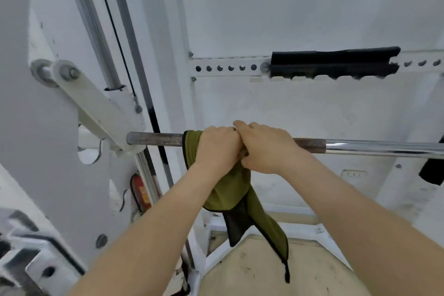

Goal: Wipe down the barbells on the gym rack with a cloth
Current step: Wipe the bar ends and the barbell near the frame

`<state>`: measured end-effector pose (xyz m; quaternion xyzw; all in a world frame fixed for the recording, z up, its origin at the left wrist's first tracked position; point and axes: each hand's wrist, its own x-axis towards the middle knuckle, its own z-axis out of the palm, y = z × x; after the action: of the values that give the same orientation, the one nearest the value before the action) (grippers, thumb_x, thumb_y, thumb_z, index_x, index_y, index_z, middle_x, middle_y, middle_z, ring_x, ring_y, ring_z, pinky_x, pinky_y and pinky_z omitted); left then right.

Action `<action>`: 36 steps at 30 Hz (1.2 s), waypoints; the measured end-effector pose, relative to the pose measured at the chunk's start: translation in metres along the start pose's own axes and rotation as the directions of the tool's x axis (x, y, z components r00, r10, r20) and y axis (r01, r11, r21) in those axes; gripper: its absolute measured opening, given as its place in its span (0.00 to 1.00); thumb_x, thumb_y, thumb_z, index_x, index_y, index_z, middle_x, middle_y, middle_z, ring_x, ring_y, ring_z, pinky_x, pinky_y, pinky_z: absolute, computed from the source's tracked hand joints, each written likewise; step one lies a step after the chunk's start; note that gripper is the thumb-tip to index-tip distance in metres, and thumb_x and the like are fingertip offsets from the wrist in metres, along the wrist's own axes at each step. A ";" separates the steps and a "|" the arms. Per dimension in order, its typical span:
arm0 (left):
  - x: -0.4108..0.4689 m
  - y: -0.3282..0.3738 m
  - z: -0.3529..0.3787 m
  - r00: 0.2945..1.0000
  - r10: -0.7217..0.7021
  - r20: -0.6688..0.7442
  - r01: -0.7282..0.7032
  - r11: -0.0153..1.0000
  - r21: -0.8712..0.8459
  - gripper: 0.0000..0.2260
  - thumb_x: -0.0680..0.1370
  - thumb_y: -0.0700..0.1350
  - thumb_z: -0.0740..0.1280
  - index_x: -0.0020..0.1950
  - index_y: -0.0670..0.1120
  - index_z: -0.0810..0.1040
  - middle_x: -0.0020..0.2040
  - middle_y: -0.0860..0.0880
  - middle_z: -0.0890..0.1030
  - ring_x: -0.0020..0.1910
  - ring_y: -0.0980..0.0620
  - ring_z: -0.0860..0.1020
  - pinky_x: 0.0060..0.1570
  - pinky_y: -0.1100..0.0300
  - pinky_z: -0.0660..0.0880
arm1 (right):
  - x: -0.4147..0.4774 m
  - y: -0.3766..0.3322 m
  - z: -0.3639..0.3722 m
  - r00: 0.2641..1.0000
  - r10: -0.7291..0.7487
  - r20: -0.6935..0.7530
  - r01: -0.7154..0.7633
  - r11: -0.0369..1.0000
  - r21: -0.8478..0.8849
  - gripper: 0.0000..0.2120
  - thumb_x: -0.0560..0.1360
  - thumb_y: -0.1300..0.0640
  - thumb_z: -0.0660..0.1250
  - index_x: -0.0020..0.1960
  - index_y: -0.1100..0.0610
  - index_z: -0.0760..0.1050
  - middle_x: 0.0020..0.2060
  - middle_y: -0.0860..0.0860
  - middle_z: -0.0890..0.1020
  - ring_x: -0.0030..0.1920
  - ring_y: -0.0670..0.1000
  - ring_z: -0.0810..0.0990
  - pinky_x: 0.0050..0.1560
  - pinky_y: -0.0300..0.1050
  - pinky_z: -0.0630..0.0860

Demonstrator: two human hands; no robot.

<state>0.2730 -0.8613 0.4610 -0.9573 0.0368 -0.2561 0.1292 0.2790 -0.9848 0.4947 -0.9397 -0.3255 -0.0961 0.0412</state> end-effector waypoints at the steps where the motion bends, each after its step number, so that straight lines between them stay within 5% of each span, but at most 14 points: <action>1: -0.006 -0.019 0.001 0.999 -0.033 -0.023 0.032 0.999 -0.006 0.10 0.79 0.45 0.59 0.38 0.48 0.65 0.32 0.52 0.66 0.34 0.50 0.69 0.38 0.57 0.63 | 0.010 -0.012 0.005 1.000 -0.022 -0.020 0.021 1.000 -0.012 0.32 0.73 0.54 0.63 0.74 0.51 0.54 0.52 0.53 0.76 0.50 0.57 0.77 0.41 0.48 0.68; 4: -0.027 -0.087 0.009 0.995 -0.094 -0.014 0.094 0.995 0.015 0.14 0.77 0.47 0.63 0.34 0.49 0.62 0.30 0.51 0.66 0.32 0.50 0.70 0.36 0.57 0.65 | 0.040 -0.063 0.023 0.990 -0.087 -0.109 0.080 0.995 -0.065 0.34 0.75 0.54 0.63 0.76 0.51 0.49 0.51 0.53 0.77 0.51 0.58 0.77 0.44 0.51 0.65; 8: -0.050 -0.145 0.024 0.969 -0.207 -0.139 0.205 0.978 -0.026 0.09 0.66 0.39 0.73 0.43 0.44 0.77 0.39 0.47 0.75 0.40 0.45 0.76 0.39 0.54 0.70 | 0.078 -0.134 0.036 0.987 -0.091 -0.129 0.085 0.995 -0.046 0.36 0.74 0.56 0.64 0.76 0.58 0.48 0.56 0.53 0.77 0.55 0.57 0.76 0.54 0.57 0.68; 11: -0.057 -0.149 0.035 0.939 -0.285 -0.191 0.269 0.957 -0.106 0.23 0.66 0.37 0.73 0.61 0.38 0.76 0.58 0.40 0.77 0.57 0.40 0.76 0.58 0.47 0.72 | 0.095 -0.149 0.033 0.992 -0.068 -0.105 0.068 0.998 -0.007 0.33 0.72 0.63 0.62 0.74 0.58 0.52 0.50 0.53 0.80 0.47 0.57 0.77 0.47 0.51 0.67; 14: -0.065 -0.138 0.038 0.942 -0.293 -0.164 0.279 0.954 -0.106 0.25 0.67 0.36 0.71 0.65 0.36 0.73 0.61 0.39 0.76 0.64 0.40 0.72 0.69 0.46 0.63 | 0.094 -0.137 0.037 0.973 -0.136 -0.185 0.111 0.984 -0.139 0.28 0.73 0.64 0.63 0.71 0.58 0.58 0.44 0.51 0.81 0.40 0.56 0.79 0.32 0.44 0.62; 17: -0.071 -0.131 0.036 0.935 -0.302 -0.186 0.269 0.946 -0.181 0.25 0.68 0.34 0.72 0.64 0.37 0.74 0.61 0.41 0.77 0.67 0.40 0.71 0.71 0.46 0.57 | 0.078 -0.126 0.045 0.948 -0.176 -0.266 0.101 0.957 -0.273 0.27 0.72 0.61 0.67 0.69 0.58 0.63 0.43 0.48 0.80 0.41 0.53 0.80 0.34 0.44 0.63; 21: -0.080 -0.104 0.025 0.948 -0.270 -0.170 0.204 0.923 -0.325 0.32 0.64 0.31 0.75 0.67 0.35 0.72 0.66 0.39 0.75 0.68 0.36 0.70 0.68 0.42 0.64 | 0.048 -0.109 0.021 0.973 -0.133 -0.189 0.093 0.974 -0.205 0.22 0.73 0.63 0.50 0.66 0.53 0.64 0.52 0.46 0.79 0.49 0.53 0.80 0.47 0.48 0.65; 24: -0.090 -0.075 0.014 0.968 -0.186 -0.168 0.097 0.895 -0.436 0.28 0.67 0.35 0.75 0.67 0.38 0.74 0.66 0.44 0.76 0.69 0.43 0.70 0.66 0.52 0.64 | 0.030 -0.088 -0.017 0.992 -0.090 0.087 0.098 0.991 -0.096 0.18 0.74 0.57 0.61 0.63 0.51 0.65 0.51 0.47 0.78 0.52 0.54 0.78 0.51 0.49 0.71; 25: -0.094 -0.072 0.011 0.970 -0.171 -0.170 0.068 0.871 -0.487 0.22 0.71 0.39 0.71 0.66 0.40 0.76 0.66 0.46 0.77 0.69 0.46 0.71 0.66 0.57 0.63 | 0.028 -0.086 -0.035 0.958 -0.080 0.276 0.074 0.997 0.033 0.23 0.74 0.52 0.65 0.67 0.51 0.64 0.54 0.46 0.77 0.55 0.53 0.77 0.54 0.49 0.73; 27: -0.107 -0.078 0.002 0.976 -0.192 -0.104 0.090 0.787 -0.610 0.18 0.77 0.45 0.61 0.66 0.46 0.76 0.66 0.52 0.76 0.70 0.54 0.68 0.67 0.65 0.62 | 0.039 -0.092 -0.061 0.914 -0.140 0.380 0.000 0.938 0.347 0.33 0.72 0.44 0.69 0.74 0.49 0.62 0.67 0.42 0.72 0.65 0.47 0.72 0.65 0.46 0.70; 29: -0.126 -0.091 -0.003 0.980 -0.198 0.003 0.153 0.749 -0.645 0.18 0.79 0.45 0.61 0.70 0.51 0.73 0.70 0.57 0.71 0.71 0.60 0.63 0.68 0.72 0.55 | 0.071 -0.113 -0.058 0.930 -0.122 0.346 -0.029 0.916 0.400 0.35 0.72 0.38 0.67 0.75 0.50 0.62 0.71 0.43 0.68 0.69 0.46 0.68 0.69 0.46 0.64; 31: -0.146 -0.102 -0.001 0.973 -0.220 0.078 0.219 0.749 -0.625 0.21 0.79 0.45 0.62 0.72 0.54 0.69 0.72 0.59 0.67 0.71 0.61 0.61 0.68 0.73 0.51 | 0.099 -0.153 -0.025 0.934 -0.086 0.347 0.038 0.989 0.141 0.28 0.71 0.36 0.67 0.62 0.53 0.72 0.58 0.46 0.78 0.60 0.52 0.75 0.61 0.52 0.68; 33: -0.162 -0.109 0.005 0.948 -0.273 0.162 0.313 0.730 -0.607 0.22 0.78 0.43 0.61 0.72 0.56 0.67 0.72 0.58 0.66 0.69 0.58 0.62 0.67 0.69 0.55 | 0.121 -0.189 0.012 0.987 -0.054 0.153 0.051 0.998 0.025 0.11 0.72 0.47 0.69 0.44 0.53 0.71 0.43 0.48 0.78 0.46 0.53 0.77 0.46 0.48 0.70; 36: -0.173 -0.117 0.011 0.923 -0.336 0.186 0.373 0.667 -0.645 0.25 0.76 0.40 0.60 0.72 0.56 0.64 0.70 0.58 0.67 0.66 0.57 0.66 0.63 0.65 0.65 | 0.132 -0.207 0.032 0.998 0.003 -0.068 -0.003 1.000 -0.005 0.09 0.71 0.63 0.63 0.38 0.52 0.67 0.41 0.50 0.78 0.42 0.54 0.77 0.39 0.45 0.68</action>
<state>0.1290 -0.7228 0.3996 -0.9337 -0.0637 -0.2212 -0.2743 0.2573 -0.7378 0.4939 -0.9365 -0.3223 -0.1289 0.0501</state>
